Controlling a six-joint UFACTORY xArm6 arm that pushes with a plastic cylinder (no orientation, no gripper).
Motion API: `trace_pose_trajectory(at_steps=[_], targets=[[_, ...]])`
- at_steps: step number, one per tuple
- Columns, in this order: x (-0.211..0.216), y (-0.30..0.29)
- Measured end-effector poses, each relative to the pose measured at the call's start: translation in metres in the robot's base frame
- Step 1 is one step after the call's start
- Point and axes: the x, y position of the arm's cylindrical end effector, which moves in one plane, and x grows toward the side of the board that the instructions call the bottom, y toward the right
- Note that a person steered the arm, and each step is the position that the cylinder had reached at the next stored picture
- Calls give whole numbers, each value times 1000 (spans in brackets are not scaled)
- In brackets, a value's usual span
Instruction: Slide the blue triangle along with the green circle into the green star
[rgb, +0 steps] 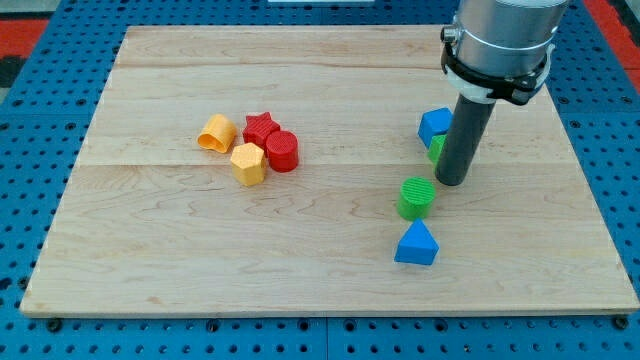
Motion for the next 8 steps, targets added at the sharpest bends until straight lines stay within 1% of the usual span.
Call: trace_pose_trajectory(at_steps=[1,2,3,5,6,7,8], targets=[[69,42],[119,7],[109,-50],[9,-34],[40,-28],[88,-36],[26,-98]])
